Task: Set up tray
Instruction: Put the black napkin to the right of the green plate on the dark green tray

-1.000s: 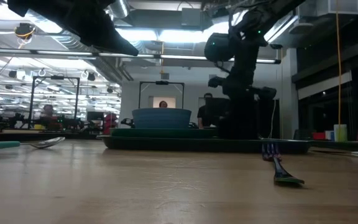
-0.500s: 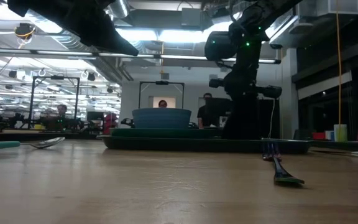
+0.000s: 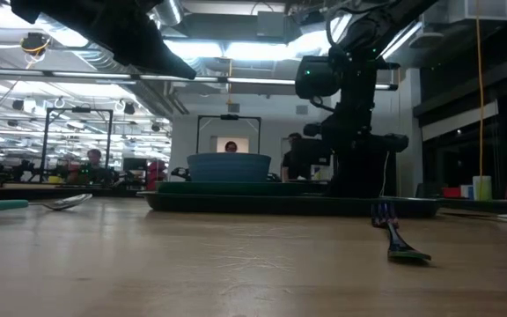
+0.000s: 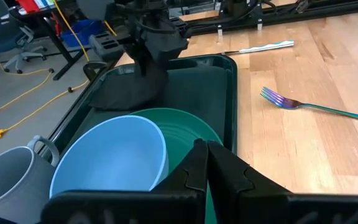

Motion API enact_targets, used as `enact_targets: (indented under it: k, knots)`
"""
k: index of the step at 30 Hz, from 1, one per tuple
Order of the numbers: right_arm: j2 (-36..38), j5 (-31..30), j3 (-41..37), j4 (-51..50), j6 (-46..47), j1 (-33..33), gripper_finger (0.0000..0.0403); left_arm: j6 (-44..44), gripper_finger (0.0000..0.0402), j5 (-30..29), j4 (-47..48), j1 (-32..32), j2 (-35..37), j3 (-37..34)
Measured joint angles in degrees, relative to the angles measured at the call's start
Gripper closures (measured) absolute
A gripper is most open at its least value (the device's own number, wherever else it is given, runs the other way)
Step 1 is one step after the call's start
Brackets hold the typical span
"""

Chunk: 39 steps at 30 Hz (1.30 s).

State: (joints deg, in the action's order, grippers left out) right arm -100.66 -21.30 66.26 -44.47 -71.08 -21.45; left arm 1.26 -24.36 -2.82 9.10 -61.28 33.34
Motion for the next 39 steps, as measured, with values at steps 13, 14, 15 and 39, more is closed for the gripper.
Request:
enact_targets:
  k: [13, 14, 15, 39]
  knots:
    - [0.0, 5.0, 0.0, 4.8, 8.1, 0.0, 0.0298, 0.0, 0.0397, 0.0, 0.0, 0.0, 0.0, 0.0]
    - [0.0, 5.0, 0.0, 4.8, 8.1, 0.0, 0.0288, 0.0, 0.0396, 0.0, 0.0, 0.0, 0.0, 0.0]
    - [0.0, 5.0, 0.0, 4.8, 8.4, -0.1, 0.0278, 0.0, 0.0396, 0.0, 0.0, 0.0, 0.0, 0.0]
    - [0.0, 5.1, 0.0, -3.7, 9.4, 4.8, 0.0175, 0.0, 0.0398, 0.0, 0.0, 0.0, 0.0, 0.0]
